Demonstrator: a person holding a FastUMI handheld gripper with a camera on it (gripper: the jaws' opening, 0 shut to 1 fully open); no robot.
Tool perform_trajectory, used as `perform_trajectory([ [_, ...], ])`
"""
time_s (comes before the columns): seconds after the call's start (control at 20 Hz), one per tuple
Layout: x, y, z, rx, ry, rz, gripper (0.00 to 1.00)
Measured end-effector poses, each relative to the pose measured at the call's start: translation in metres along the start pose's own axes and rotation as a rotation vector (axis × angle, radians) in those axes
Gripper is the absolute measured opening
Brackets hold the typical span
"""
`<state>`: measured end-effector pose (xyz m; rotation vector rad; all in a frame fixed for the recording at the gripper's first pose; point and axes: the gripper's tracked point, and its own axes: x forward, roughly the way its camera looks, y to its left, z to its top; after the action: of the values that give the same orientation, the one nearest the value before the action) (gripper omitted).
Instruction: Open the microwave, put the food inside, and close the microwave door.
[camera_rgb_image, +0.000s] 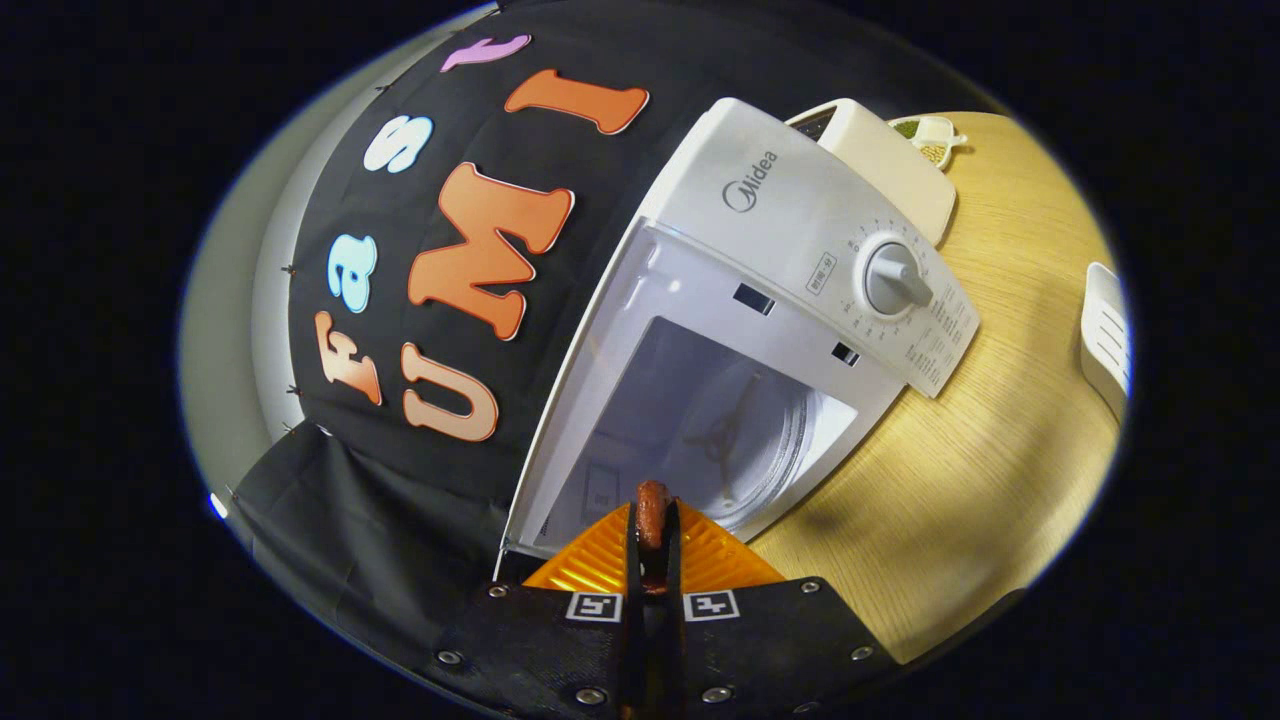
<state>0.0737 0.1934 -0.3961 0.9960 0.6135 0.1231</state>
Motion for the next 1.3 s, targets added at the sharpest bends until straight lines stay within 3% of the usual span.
perform_trajectory([
  [0.35,0.041,0.006,-0.016,0.046,-0.039,0.017,0.08],
  [0.75,0.091,-0.022,-0.002,0.089,-0.134,-0.070,0.08],
  [1.05,0.100,-0.026,-0.014,-0.010,-0.162,-0.138,0.08],
  [1.15,0.104,-0.033,-0.016,-0.050,-0.162,-0.185,0.12],
  [1.3,0.109,-0.041,-0.030,-0.007,-0.097,-0.215,0.19],
])
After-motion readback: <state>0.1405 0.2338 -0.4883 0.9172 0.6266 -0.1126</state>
